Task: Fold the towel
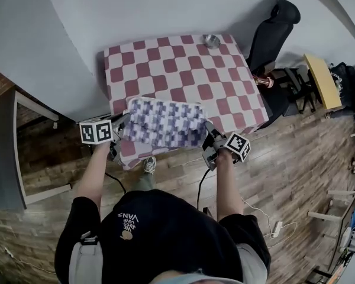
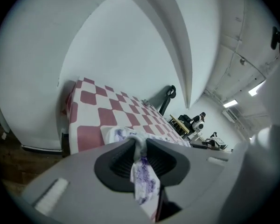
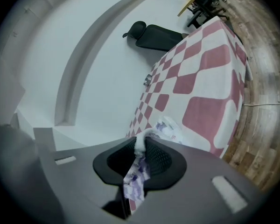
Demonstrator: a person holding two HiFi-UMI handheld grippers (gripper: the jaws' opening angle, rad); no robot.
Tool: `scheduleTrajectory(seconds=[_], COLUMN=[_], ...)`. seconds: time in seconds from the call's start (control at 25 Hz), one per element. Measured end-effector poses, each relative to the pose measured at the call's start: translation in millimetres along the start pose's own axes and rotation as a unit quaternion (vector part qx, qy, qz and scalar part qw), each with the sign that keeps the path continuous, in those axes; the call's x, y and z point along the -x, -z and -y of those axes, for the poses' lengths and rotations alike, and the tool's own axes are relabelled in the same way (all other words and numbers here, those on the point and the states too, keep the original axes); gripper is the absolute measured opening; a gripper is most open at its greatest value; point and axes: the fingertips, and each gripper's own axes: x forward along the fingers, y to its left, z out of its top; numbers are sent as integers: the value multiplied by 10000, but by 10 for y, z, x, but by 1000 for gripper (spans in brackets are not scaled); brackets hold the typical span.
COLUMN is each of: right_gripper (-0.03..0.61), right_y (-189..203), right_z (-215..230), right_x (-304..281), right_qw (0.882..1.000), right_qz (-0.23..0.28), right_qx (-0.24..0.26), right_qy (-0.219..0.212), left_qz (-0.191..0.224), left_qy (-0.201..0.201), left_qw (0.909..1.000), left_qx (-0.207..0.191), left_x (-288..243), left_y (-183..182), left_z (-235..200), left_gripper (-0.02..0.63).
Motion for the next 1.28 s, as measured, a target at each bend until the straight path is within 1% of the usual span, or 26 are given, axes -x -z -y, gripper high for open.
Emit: scheduleTrajectory(seconds=[0.12, 0.24, 0.32, 0.4, 0.52, 0.6, 0.64, 0.68, 0.72, 0.8, 0.88, 0.96, 1.04, 1.12, 1.2, 1.28], right_gripper=[64, 67, 101, 152, 227, 266, 279, 285, 289, 290, 299, 312, 313, 313, 302, 281], right_y=[-173, -265, -315, -361, -434, -475, -496, -514, -524, -495, -364, -159, 30, 141, 161, 152], right_z=[142, 270, 303, 301, 270, 223, 196, 170, 151, 169, 249, 331, 409, 517, 609, 631], right_x=[-300, -562, -691, -750, -758, -710, -666, -610, -541, -381, -261, -211, -216, -247, -273, -286], right_qw=[9994, 9979, 9976, 9980, 9988, 9993, 9994, 9995, 9994, 9982, 9952, 9902, 9834, 9756, 9698, 9693], right_qz=[-58, -141, -133, -65, 34, 62, 76, 87, 90, 13, -291, -736, -1133, -1376, -1443, -1475], right_qx=[41, 50, 14, -35, -36, 16, 72, 148, 246, 532, 865, 1122, 1355, 1603, 1800, 1782], right_qy=[352, 624, 674, 626, 491, 373, 317, 266, 233, 264, 364, 386, 409, 592, 795, 832], left_qz=[-227, -332, -297, -159, 247, 482, 552, 604, 642, 617, 366, 40, -239, -468, -636, -780], left_qy=[4, -68, -82, -68, -115, -203, -245, -283, -317, -371, -416, -408, -327, -234, -211, -225], left_qw=[9993, 9973, 9955, 9925, 9830, 9779, 9775, 9789, 9817, 9898, 9963, 9986, 9989, 9984, 9976, 9966], left_qx=[298, 650, 894, 1211, 1813, 2026, 2020, 1932, 1763, 1229, 655, 326, 240, 226, 187, 155], left_x=[-300, -511, -607, -660, -649, -581, -530, -467, -398, -270, -200, -192, -232, -289, -347, -408], left_y=[-91, -131, -158, -184, -263, -326, -355, -385, -412, -414, -301, -110, 78, 214, 299, 367], left_z=[-160, -338, -429, -499, -634, -736, -772, -789, -784, -705, -586, -491, -429, -393, -392, -409], left_gripper=[72, 72, 74, 117, 223, 230, 232, 233, 233, 233, 238, 261, 276, 279, 279, 279])
